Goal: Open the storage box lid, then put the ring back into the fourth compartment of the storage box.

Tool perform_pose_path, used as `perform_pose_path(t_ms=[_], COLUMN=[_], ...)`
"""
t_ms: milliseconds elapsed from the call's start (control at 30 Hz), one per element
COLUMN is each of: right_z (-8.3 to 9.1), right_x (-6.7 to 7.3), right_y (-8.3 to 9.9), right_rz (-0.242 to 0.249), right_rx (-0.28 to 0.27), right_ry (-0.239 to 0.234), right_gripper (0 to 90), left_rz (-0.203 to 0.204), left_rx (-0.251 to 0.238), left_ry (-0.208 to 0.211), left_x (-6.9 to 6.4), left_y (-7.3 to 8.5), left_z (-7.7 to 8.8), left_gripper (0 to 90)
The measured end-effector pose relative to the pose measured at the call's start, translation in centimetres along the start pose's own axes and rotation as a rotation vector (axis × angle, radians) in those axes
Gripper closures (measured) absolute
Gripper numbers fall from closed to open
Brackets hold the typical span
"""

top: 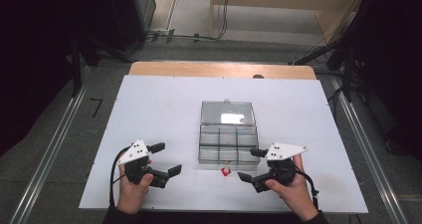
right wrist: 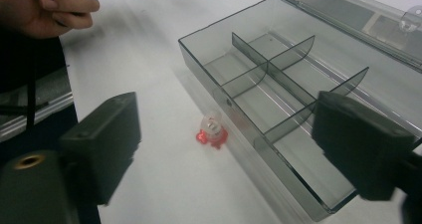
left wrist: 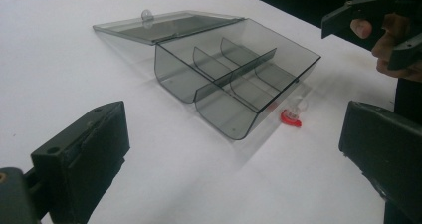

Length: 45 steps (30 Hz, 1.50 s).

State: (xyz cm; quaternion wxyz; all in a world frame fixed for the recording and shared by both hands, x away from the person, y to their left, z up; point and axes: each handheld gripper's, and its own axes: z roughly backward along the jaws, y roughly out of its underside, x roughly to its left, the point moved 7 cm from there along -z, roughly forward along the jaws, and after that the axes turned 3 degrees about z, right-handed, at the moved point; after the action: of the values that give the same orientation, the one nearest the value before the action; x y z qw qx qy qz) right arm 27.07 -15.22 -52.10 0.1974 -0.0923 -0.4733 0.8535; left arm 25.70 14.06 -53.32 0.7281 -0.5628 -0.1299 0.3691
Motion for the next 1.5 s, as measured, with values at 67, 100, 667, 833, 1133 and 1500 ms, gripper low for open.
perform_pose_path(t_ms=[67, 100, 667, 833, 1133, 1500], right_z=[0.0, -0.1, -1.8, -2.5, -3.5, -4.8], right_x=[0.2, 0.2, 1.8, 2.0, 2.0, 1.8], right_y=[0.1, 0.1, 1.0, 1.3, 2.2, 2.3], right_rz=[0.0, 0.005, 0.036, 0.048, 0.047, -0.016], right_rx=[0.002, 0.003, 0.1, 0.116, 0.149, 0.169], right_ry=[-0.013, -0.016, -0.015, -0.016, 0.011, 0.039], right_gripper=[14.0, 15.0, 49.6, 52.3, 60.1, 64.2], left_rz=[0.003, 0.004, 0.032, 0.04, 0.048, 0.046], left_rx=[-0.006, -0.007, -0.027, -0.029, -0.021, -0.01], left_ry=[-0.004, -0.005, -0.049, -0.06, -0.076, -0.081], left_x=[0.2, 0.2, 1.8, 2.4, 3.0, 3.2], left_y=[0.1, 0.2, 1.2, 1.6, 2.0, 2.2], left_z=[0.3, 0.4, 2.8, 3.2, 3.5, 3.3], left_gripper=[0.0, 0.0, 0.0, 0.0, 0.0, 0.0])
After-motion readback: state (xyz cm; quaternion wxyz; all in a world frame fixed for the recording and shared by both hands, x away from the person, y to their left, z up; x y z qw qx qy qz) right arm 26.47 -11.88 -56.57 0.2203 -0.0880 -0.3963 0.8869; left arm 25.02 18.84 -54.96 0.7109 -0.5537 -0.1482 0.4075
